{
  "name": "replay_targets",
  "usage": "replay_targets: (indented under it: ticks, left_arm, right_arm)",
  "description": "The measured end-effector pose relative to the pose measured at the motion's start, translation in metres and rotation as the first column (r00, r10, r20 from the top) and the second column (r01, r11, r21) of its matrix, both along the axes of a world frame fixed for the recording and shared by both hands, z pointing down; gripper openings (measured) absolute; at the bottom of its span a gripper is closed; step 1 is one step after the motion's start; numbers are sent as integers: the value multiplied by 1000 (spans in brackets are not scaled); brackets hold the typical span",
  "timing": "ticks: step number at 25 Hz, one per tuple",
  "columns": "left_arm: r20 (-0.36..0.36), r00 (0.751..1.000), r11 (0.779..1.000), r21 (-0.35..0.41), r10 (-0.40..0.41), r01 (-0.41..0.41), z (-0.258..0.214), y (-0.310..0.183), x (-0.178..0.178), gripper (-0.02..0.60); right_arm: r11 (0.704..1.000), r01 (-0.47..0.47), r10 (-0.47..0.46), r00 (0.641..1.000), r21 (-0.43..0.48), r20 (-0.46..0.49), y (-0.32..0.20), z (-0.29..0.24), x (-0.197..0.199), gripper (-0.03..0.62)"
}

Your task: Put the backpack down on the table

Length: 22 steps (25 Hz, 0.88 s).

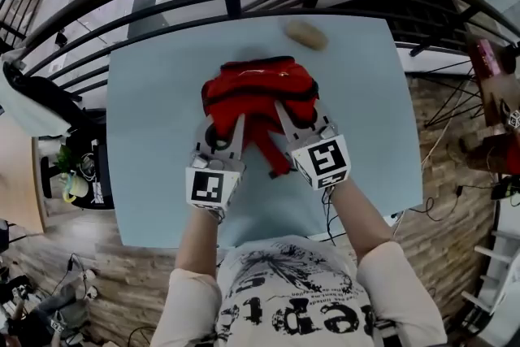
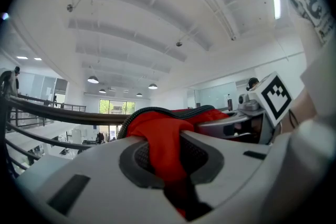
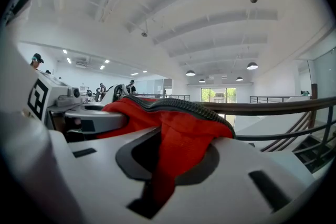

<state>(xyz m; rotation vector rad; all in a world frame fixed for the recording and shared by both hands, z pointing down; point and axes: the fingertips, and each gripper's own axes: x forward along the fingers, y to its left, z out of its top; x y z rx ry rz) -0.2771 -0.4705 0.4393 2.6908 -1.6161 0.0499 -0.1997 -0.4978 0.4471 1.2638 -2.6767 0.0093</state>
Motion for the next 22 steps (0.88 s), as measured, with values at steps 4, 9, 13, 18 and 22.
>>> replay_targets:
  ticks: [4, 9, 13, 18, 22]
  left_arm:
    - [-12, 1000, 1000, -10, -9, 9, 21, 21, 2, 37]
    - [-24, 1000, 996, -90, -12, 10, 54, 55, 1, 37]
    - [-22, 1000, 989, -144, -18, 14, 83, 79, 2, 40]
    - [-7, 1000, 975, -219, -28, 26, 120, 105, 5, 54]
    - [-1, 998, 957, -286, -55, 53, 151, 125, 3, 73]
  right_arm:
    - [999, 8, -8, 1000, -50, 10, 22, 20, 3, 48]
    - [993, 15, -14, 1000, -115, 9, 55, 53, 3, 61]
    - [990, 11, -11, 1000, -144, 0, 79, 79, 7, 77]
    - [981, 1, -4, 1000, -194, -18, 103, 113, 16, 106]
    - [970, -3, -6, 999, -242, -34, 124, 140, 20, 124]
